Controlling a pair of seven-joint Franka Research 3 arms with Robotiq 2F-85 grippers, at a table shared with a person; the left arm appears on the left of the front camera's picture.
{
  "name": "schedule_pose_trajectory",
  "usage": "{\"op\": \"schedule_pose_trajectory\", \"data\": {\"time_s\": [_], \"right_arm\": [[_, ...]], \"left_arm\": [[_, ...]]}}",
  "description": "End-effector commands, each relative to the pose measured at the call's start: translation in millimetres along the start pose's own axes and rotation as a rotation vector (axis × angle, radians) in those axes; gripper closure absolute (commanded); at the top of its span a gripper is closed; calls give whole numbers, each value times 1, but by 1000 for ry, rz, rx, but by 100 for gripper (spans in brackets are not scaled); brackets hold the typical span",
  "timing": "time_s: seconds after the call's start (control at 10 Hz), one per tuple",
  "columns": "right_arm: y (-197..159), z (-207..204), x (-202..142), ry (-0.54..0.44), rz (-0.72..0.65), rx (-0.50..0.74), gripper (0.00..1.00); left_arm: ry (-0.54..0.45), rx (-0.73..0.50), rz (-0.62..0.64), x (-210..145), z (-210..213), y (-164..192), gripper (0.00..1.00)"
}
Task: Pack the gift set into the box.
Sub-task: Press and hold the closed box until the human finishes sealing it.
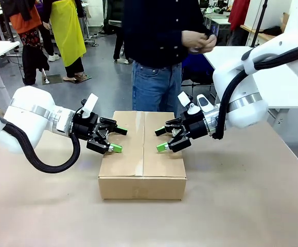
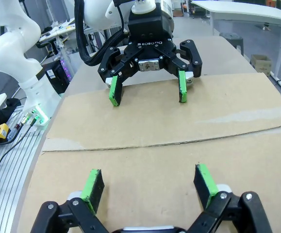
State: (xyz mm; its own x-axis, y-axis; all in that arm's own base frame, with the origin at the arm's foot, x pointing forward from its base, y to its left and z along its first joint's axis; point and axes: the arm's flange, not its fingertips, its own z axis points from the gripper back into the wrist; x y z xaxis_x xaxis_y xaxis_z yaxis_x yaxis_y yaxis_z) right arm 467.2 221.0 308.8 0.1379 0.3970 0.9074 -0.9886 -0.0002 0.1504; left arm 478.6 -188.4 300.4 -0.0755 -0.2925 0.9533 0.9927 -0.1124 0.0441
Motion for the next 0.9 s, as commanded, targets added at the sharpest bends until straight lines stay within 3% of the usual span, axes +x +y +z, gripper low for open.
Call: {"op": "schedule_pose_trajectory", "data": {"time_s": [0.0,0.8], "right_arm": [[2,-2,-4,-7,1,-10,0],[2,-2,-4,-7,1,-10,0]], "left_arm": [[1,0,4,-2,0,-1,0],[1,0,4,-2,0,-1,0]]}}
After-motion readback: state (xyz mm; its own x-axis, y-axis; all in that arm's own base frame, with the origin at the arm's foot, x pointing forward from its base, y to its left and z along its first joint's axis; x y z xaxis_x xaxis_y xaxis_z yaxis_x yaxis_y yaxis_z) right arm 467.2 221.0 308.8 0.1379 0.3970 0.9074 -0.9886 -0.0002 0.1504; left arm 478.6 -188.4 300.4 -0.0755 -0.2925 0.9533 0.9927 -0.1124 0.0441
